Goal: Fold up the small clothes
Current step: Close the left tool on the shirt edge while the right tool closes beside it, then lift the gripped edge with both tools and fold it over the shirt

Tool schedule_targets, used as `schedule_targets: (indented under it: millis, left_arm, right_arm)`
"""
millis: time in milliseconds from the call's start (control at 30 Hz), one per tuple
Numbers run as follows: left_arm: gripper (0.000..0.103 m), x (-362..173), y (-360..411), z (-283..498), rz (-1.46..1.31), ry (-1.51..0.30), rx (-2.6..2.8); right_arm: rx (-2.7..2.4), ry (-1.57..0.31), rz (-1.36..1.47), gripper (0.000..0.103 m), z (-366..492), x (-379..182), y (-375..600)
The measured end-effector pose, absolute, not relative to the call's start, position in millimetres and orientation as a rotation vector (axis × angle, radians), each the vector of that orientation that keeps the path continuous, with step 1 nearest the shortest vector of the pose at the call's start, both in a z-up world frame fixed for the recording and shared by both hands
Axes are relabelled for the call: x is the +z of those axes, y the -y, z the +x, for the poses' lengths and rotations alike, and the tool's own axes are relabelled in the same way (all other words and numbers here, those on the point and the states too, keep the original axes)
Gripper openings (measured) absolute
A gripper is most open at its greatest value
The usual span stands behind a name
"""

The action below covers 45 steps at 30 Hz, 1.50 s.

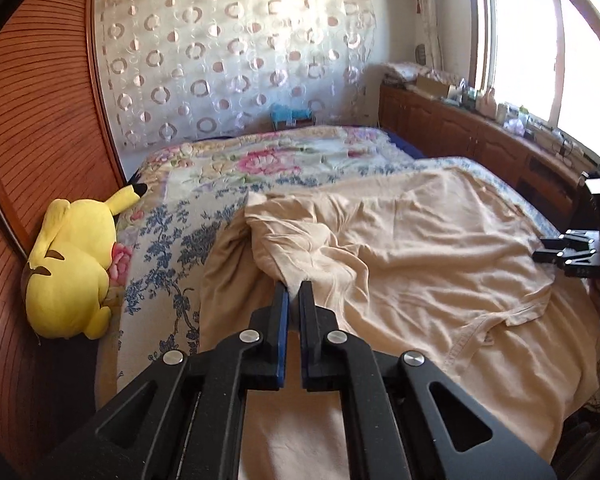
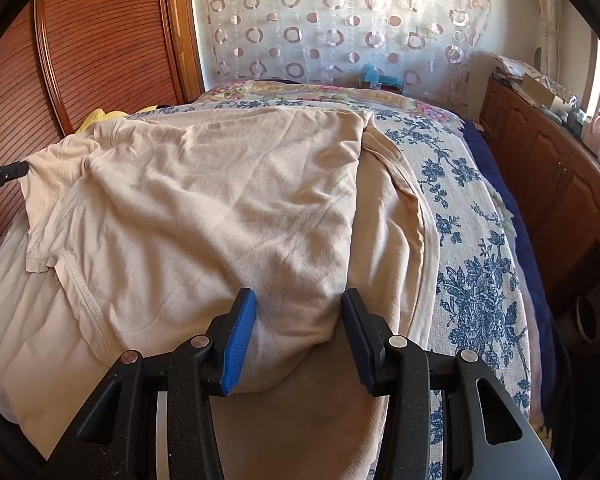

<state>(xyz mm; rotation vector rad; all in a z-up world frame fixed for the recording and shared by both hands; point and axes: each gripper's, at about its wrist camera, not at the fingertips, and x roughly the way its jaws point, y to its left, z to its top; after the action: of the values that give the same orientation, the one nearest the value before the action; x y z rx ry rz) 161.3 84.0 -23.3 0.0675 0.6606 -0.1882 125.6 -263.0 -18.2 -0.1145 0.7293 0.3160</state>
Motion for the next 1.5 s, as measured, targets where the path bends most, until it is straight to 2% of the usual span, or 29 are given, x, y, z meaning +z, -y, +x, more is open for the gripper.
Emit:
schedule_targets:
  millis: [200, 233, 267, 300, 333, 367, 600, 900, 1233, 1500]
  left_arm:
    - [0.005, -14, -82, 147, 0.072, -0.644, -0.2]
    - [0.005, -15, -83, 148, 0.071, -0.647, -0.198]
    - [0.005, -16, -84, 148, 0.07, -0.647, -0.194]
    - [0.005, -17, -85, 147, 0.065, -0.647, -0.19]
    - [0.005, -18, -86, 147, 0.057, -0.648, -0.188]
    - [0.005, -19, -87, 147, 0.052, -0.649, -0.186]
    - [0.005, -7, -85, 133, 0.043, -0.619, -0.203]
    - [0.005, 17, -91, 77, -0.019, -0.555, -0.249]
    - [0.005, 4, -121, 30, -0.103, -0.598, -0.233]
    - [0.005, 29, -133, 23, -0.087, -0.552, -0.208]
  right_arm:
    - [0.345, -0.735, -0.095, 0.046, 123, -18, 266]
    - [0.346, -0.736, -0.11, 0.04, 122, -18, 264]
    - [0.343, -0.733, -0.132, 0.028, 122, -18, 262]
    - [0.339, -0.731, -0.15, 0.022, 121, -17, 260]
    - [0.342, -0.729, -0.163, 0.011, 120, -17, 258]
    - [0.353, -0.732, -0.169, 0.006, 119, -16, 257]
    - [0.394, -0.633, -0.132, 0.004, 101, 10, 261]
    - [0.443, -0.517, -0.043, 0.004, 47, 49, 282]
    - [0.457, -0.52, -0.058, 0.004, -31, 58, 311]
    - [0.487, -0.462, -0.026, 0.004, -57, 85, 317]
